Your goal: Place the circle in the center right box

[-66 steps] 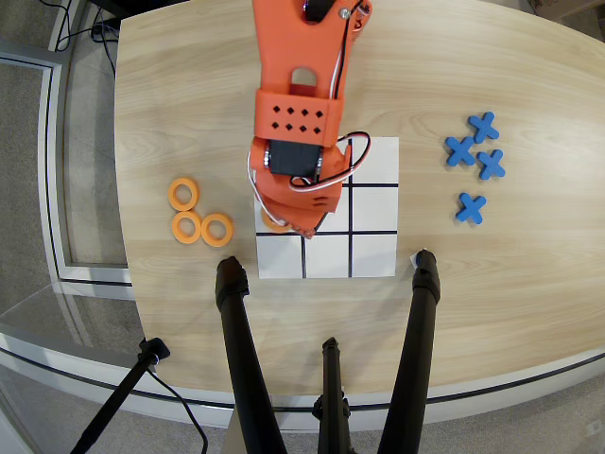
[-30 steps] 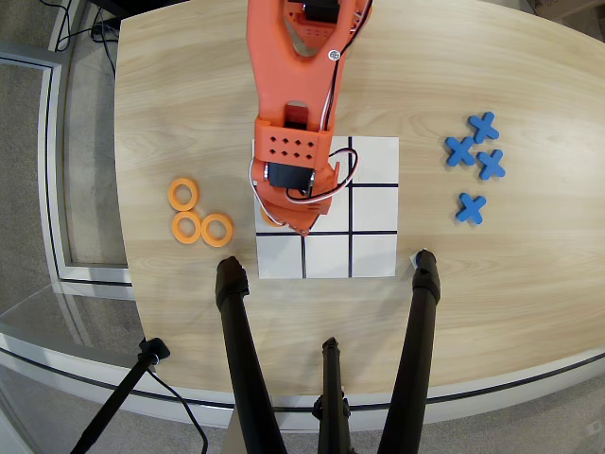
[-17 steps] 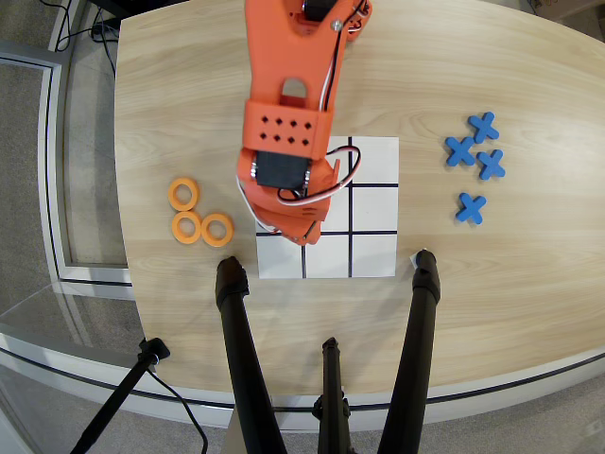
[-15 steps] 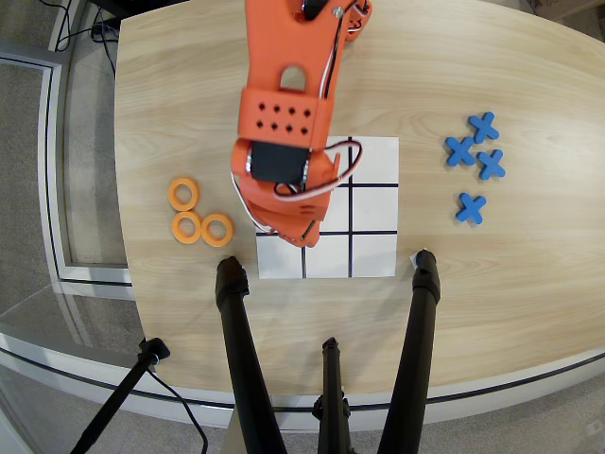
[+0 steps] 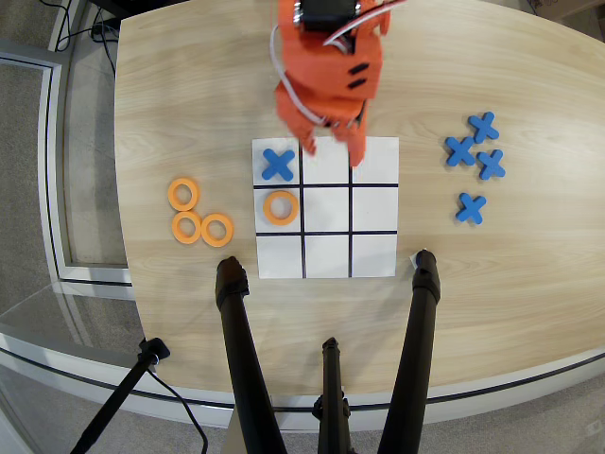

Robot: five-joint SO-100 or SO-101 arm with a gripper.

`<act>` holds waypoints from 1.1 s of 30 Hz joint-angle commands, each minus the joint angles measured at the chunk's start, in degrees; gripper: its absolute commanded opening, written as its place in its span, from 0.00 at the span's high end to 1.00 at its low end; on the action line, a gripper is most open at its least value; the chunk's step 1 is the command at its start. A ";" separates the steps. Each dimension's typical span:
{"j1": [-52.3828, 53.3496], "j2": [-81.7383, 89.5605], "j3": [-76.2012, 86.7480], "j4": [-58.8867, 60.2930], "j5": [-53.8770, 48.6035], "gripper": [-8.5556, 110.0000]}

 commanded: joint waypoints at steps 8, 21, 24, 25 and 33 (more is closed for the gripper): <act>-7.82 28.65 21.09 14.15 -5.36 0.76; -4.22 38.76 33.66 14.50 -6.15 0.93; 0.62 38.85 33.75 14.41 -6.24 0.93; 3.16 38.76 33.75 14.41 -6.15 0.92; 40.87 40.96 33.75 13.80 -6.24 0.92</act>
